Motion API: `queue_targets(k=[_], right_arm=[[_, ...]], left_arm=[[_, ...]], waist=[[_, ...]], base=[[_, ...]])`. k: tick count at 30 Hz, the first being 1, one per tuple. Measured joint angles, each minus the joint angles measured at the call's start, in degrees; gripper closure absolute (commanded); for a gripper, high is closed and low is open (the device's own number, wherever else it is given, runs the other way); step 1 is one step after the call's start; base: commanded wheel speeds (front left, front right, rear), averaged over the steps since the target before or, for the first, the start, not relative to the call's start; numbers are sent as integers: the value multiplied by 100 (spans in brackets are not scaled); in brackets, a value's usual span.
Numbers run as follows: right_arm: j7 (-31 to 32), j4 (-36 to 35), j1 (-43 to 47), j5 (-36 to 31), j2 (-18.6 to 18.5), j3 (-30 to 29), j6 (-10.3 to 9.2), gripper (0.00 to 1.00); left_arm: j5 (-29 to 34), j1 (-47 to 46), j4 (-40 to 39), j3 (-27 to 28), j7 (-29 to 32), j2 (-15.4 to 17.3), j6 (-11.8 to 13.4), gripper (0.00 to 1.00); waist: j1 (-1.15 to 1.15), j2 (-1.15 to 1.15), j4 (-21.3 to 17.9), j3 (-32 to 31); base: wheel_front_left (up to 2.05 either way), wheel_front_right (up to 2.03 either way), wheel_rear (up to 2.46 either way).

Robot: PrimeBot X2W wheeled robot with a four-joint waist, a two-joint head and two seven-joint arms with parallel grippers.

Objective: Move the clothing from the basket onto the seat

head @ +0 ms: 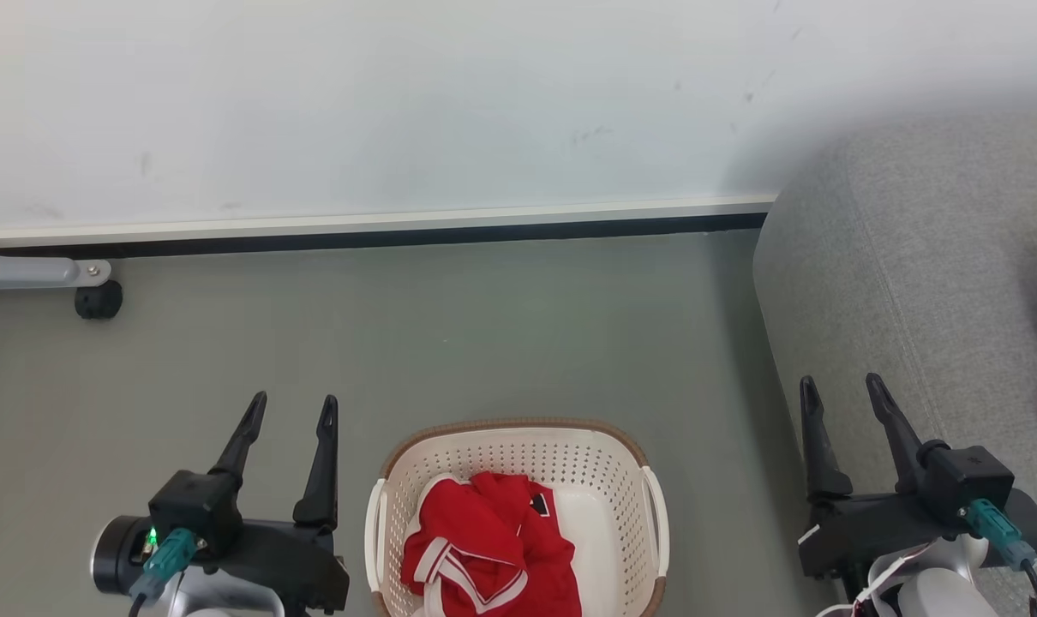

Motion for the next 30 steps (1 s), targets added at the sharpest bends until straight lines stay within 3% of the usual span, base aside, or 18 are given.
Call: queue_targets(k=[30], right_arm=[[386, -439, 212, -62, -21, -130, -126, 0]], left_arm=[[119, 151, -24, 89, 9, -54, 54, 0]], waist=[[0, 0, 20, -83]], base=[[0, 0, 0]])
